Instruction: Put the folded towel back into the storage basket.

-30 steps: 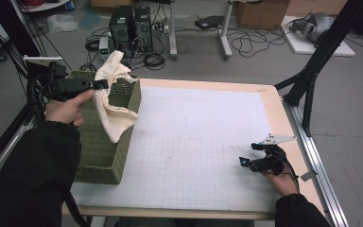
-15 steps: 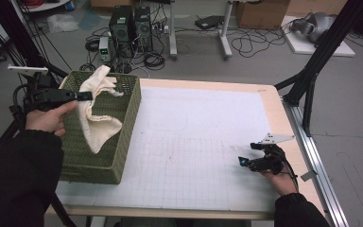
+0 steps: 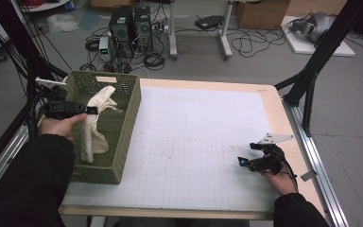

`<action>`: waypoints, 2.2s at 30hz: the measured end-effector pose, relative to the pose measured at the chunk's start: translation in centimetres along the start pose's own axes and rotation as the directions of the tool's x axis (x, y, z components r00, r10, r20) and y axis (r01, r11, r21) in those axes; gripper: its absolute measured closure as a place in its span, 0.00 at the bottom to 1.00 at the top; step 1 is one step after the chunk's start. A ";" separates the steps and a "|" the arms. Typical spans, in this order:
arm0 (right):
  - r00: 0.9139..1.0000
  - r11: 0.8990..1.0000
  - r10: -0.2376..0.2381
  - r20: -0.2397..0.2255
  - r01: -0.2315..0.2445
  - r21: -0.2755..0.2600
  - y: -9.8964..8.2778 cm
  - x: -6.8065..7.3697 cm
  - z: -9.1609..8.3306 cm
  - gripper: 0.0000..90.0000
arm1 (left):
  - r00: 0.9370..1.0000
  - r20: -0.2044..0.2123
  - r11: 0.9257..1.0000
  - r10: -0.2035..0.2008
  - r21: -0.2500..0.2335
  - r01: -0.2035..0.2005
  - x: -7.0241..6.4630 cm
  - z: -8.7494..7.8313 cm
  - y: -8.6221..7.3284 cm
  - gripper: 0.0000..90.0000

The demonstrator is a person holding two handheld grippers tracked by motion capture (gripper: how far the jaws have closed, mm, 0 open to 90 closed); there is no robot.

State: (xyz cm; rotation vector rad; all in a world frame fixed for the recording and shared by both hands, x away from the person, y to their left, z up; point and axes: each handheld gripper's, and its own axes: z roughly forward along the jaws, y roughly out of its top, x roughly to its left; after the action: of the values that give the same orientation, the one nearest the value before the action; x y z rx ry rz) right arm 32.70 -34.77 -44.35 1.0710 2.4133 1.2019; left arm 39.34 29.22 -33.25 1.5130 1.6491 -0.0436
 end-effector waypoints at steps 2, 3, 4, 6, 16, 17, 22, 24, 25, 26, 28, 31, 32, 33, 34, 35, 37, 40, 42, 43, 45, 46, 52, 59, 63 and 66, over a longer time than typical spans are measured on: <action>1.000 1.000 0.000 -0.003 0.000 0.003 0.0 0.0 0.1 0.13 | 1.000 -0.010 1.000 0.003 -0.016 -0.004 0.3 0.7 0.1 0.89; 1.000 1.000 0.001 -0.002 -0.001 0.004 0.0 0.0 0.2 0.13 | 1.000 -0.026 1.000 -0.002 -0.015 0.002 0.4 1.1 0.2 0.89; 1.000 1.000 0.000 -0.004 0.000 0.003 0.0 -0.1 0.2 0.13 | 0.999 -0.038 1.000 0.005 -0.019 -0.006 0.5 1.4 0.2 0.89; 1.000 1.000 0.002 -0.005 -0.002 0.003 0.0 -0.1 0.2 0.13 | 1.000 -0.031 0.999 0.001 -0.048 -0.003 0.7 2.0 0.3 0.89; 1.000 1.000 -0.008 -0.010 0.008 0.001 0.1 0.0 0.4 0.13 | 0.991 -0.118 0.995 0.055 -0.079 -0.064 1.3 4.6 1.0 0.87; 1.000 1.000 -0.007 -0.010 0.007 -0.002 0.1 0.1 0.4 0.13 | 0.985 -0.154 0.994 0.077 -0.069 -0.088 1.2 5.0 1.0 0.87; 1.000 1.000 -0.012 -0.012 0.012 -0.004 0.2 0.1 0.3 0.13 | 0.972 -0.228 0.997 0.055 -0.046 -0.067 2.0 6.2 0.8 0.86; 1.000 1.000 -0.012 -0.012 0.012 -0.003 0.2 0.1 0.3 0.13 | 0.964 -0.258 0.998 0.057 -0.013 -0.062 2.3 6.6 0.7 0.86; 1.000 1.000 -0.012 -0.015 0.012 -0.004 0.2 0.1 0.3 0.13 | 0.963 -0.262 0.998 0.055 0.010 -0.054 2.4 6.9 0.6 0.85; 1.000 1.000 -0.015 -0.015 0.015 -0.008 0.2 0.1 0.4 0.13 | 0.959 -0.275 0.998 0.065 0.030 -0.059 2.5 7.1 0.4 0.85; 1.000 1.000 -0.019 -0.015 0.019 -0.006 0.2 0.2 0.4 0.13 | 0.954 -0.288 0.996 0.080 0.063 -0.065 2.5 7.7 0.1 0.83; 1.000 1.000 -0.022 -0.019 0.022 -0.007 0.3 0.3 0.4 0.13 | 0.948 -0.307 0.993 0.091 0.105 -0.061 2.7 8.3 -0.2 0.81; 0.999 1.000 -0.026 -0.020 0.026 -0.008 0.3 0.3 0.5 0.13 | 0.948 -0.306 0.991 0.088 0.119 -0.054 2.8 8.4 -0.3 0.79; 0.999 1.000 -0.027 -0.020 0.027 -0.008 0.3 0.3 0.5 0.13 | 0.947 -0.308 0.989 0.091 0.139 -0.050 2.8 8.7 -0.4 0.77; 0.999 1.000 -0.026 -0.020 0.026 -0.009 0.3 0.3 0.5 0.13 | 0.949 -0.301 0.987 0.094 0.152 -0.050 2.8 8.8 -0.6 0.75; 0.999 0.999 -0.030 -0.021 0.030 -0.012 0.3 0.3 0.5 0.13 | 0.948 -0.302 0.986 0.098 0.158 -0.052 2.7 8.9 -0.6 0.72; 0.999 1.000 -0.029 -0.022 0.029 -0.013 0.4 0.3 0.5 0.13 | 0.952 -0.293 0.987 0.091 0.157 -0.046 2.6 8.7 -0.5 0.66; 0.999 1.000 -0.029 -0.024 0.029 -0.012 0.4 0.3 0.5 0.13 | 0.956 -0.279 0.988 0.087 0.147 -0.047 2.5 7.9 -0.1 0.57; 0.999 1.000 -0.030 -0.023 0.030 -0.010 0.3 0.3 0.4 0.13 | 0.952 -0.295 0.990 0.083 0.134 -0.045 2.4 7.2 0.2 0.53; 0.999 0.999 -0.031 -0.024 0.031 -0.012 0.4 0.3 0.4 0.13 | 0.955 -0.286 0.992 0.071 0.123 -0.037 2.4 7.0 0.4 0.52; 0.999 0.999 -0.033 -0.022 0.033 -0.012 0.4 0.3 0.4 0.13 | 0.956 -0.284 0.993 0.075 0.111 -0.045 2.3 6.8 0.5 0.51; 0.999 0.999 -0.032 -0.023 0.032 -0.012 0.4 0.3 0.4 0.13 | 0.954 -0.290 0.992 0.076 0.117 -0.043 2.3 7.0 0.4 0.52; 0.999 0.999 -0.035 -0.023 0.035 -0.012 0.4 0.4 0.5 0.13 | 0.938 -0.318 0.970 0.141 0.234 -0.066 2.8 8.1 -0.2 0.80; 0.999 0.999 -0.042 -0.024 0.042 -0.020 0.5 0.4 0.4 0.13 | 0.943 -0.305 0.989 0.131 0.110 -0.101 2.6 7.9 0.0 0.85; 0.999 0.999 -0.042 -0.027 0.041 -0.022 0.5 0.5 0.4 0.13 | 0.955 -0.266 0.991 0.130 0.025 -0.129 2.2 7.5 0.3 0.62; 0.999 0.999 -0.045 -0.028 0.044 -0.023 0.5 0.5 0.4 0.13 | 0.951 -0.268 0.988 0.156 0.033 -0.153 2.1 6.9 0.4 0.56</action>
State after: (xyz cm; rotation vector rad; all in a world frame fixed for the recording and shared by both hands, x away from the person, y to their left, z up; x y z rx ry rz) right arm 32.82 -34.03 -44.17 0.9946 2.4255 1.2353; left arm 43.80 27.14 -38.58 1.7127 1.7356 0.2486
